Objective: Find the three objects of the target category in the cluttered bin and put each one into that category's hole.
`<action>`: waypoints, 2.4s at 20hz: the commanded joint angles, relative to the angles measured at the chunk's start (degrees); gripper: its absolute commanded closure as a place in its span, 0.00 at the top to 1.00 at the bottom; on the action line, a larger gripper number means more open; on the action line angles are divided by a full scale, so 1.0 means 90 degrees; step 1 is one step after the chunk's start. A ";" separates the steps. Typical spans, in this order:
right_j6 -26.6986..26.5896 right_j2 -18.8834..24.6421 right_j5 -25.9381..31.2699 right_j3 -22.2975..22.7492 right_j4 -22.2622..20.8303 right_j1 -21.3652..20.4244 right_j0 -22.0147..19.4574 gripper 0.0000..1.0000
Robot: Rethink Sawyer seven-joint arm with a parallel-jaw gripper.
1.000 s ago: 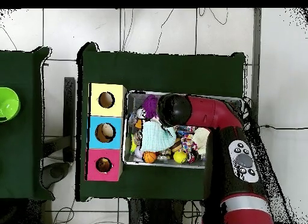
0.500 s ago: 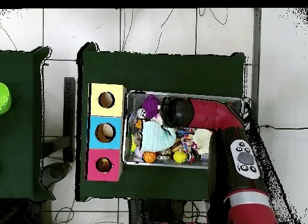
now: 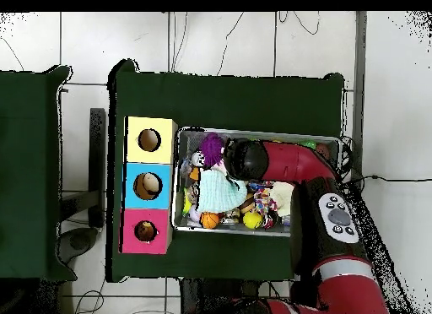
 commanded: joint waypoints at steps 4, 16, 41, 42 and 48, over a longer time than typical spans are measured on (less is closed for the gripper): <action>0.0015 0.0379 -0.0321 0.0251 -0.0325 0.0488 0.0105 1.00; 0.0068 -0.0137 -0.0201 0.0510 -0.0562 0.0542 0.0230 1.00; 0.0172 -0.0048 -0.1384 0.0791 -0.1043 0.1338 -0.0512 1.00; 0.0168 0.0032 -0.1515 0.0834 -0.1040 0.1341 -0.0563 1.00; 0.0039 0.0411 -0.1321 0.0998 -0.0828 0.1263 -0.0785 1.00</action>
